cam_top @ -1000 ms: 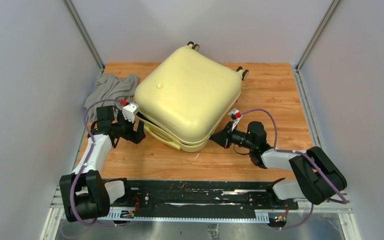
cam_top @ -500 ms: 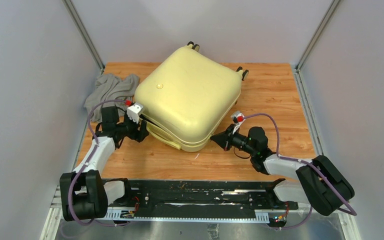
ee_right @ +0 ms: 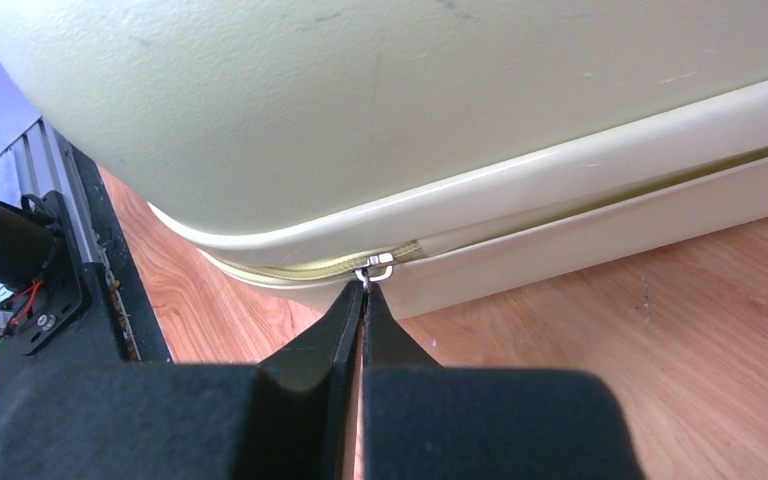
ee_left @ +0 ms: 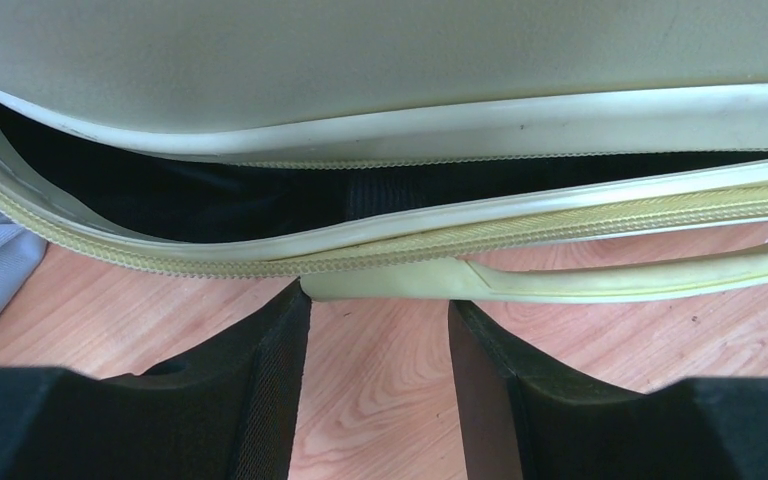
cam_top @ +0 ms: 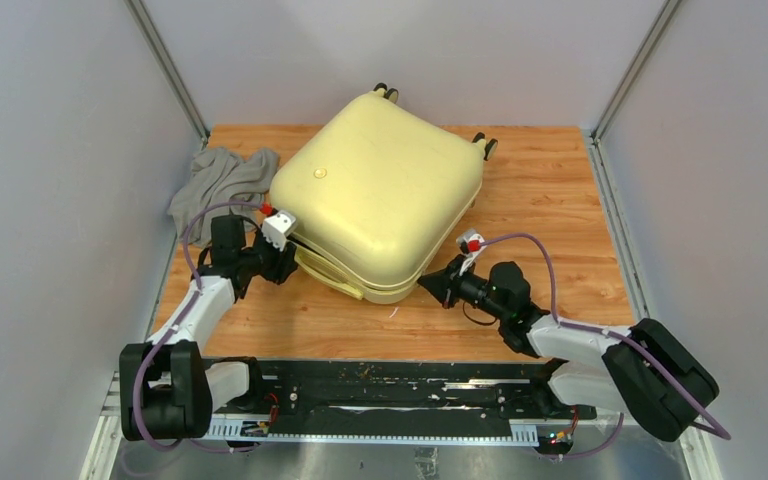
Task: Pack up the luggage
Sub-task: Zip the luggage at the center of the board.
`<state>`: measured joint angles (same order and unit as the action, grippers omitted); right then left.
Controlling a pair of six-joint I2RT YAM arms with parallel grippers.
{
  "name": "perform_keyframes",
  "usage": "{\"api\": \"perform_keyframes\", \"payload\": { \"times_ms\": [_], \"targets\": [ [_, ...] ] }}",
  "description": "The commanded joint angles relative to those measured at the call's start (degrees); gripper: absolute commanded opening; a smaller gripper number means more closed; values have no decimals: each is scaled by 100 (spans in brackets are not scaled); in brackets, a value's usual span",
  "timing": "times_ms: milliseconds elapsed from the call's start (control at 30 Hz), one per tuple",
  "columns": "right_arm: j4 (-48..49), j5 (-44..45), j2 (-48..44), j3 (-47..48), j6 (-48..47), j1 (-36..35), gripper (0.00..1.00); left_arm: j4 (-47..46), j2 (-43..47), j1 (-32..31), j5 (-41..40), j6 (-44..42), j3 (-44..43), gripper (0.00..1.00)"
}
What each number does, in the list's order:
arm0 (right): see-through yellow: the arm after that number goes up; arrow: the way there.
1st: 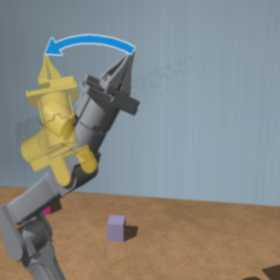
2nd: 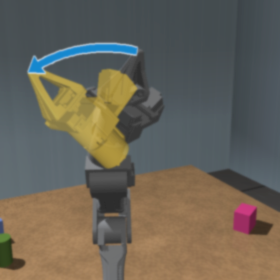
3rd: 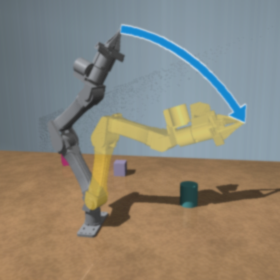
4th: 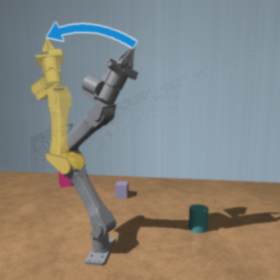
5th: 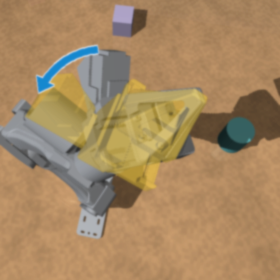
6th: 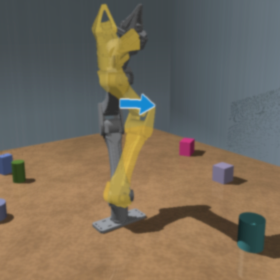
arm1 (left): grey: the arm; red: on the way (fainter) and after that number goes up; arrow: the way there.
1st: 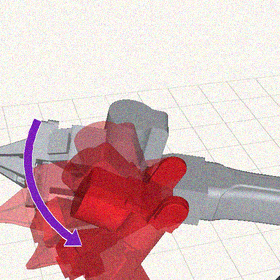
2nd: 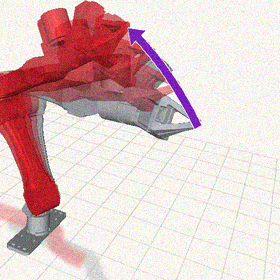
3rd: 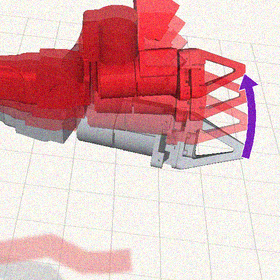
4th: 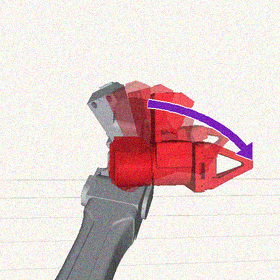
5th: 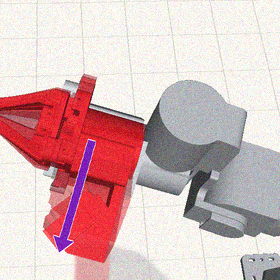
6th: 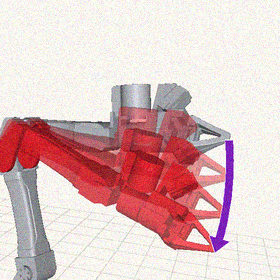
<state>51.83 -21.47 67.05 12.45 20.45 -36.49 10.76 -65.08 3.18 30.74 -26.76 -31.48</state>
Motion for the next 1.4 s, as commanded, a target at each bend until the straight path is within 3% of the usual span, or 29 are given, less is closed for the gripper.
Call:
{"api": "perform_keyframes", "payload": {
  "times_ms": [0,267,733,867,1000,1100,1233,1367],
  "targets": [
    [-107,319,-168,-111,-127,-597,0,-199,25,-154,267,-72,174,50],
    [-338,914,-129,68,-217,-1522,0,-298,-200,-248,370,-72,205,41],
    [-865,1956,428,951,-175,-2733,0,-232,62,-449,491,-96,383,34],
    [-1581,2551,33,930,250,-2715,13,93,204,-442,554,-112,251,35],
    [-2402,3147,-872,641,864,-2339,42,786,518,-434,546,-258,-115,45],
    [-3298,3596,-1662,527,1337,-1942,52,1378,738,-341,655,-333,-498,61],
    [-4003,3662,-2514,393,1970,-1138,59,2109,914,141,1179,-504,-1131,78],
    [-4886,3939,-2549,747,2594,-267,50,2317,726,605,1363,-429,-1781,84]
  ]
}}
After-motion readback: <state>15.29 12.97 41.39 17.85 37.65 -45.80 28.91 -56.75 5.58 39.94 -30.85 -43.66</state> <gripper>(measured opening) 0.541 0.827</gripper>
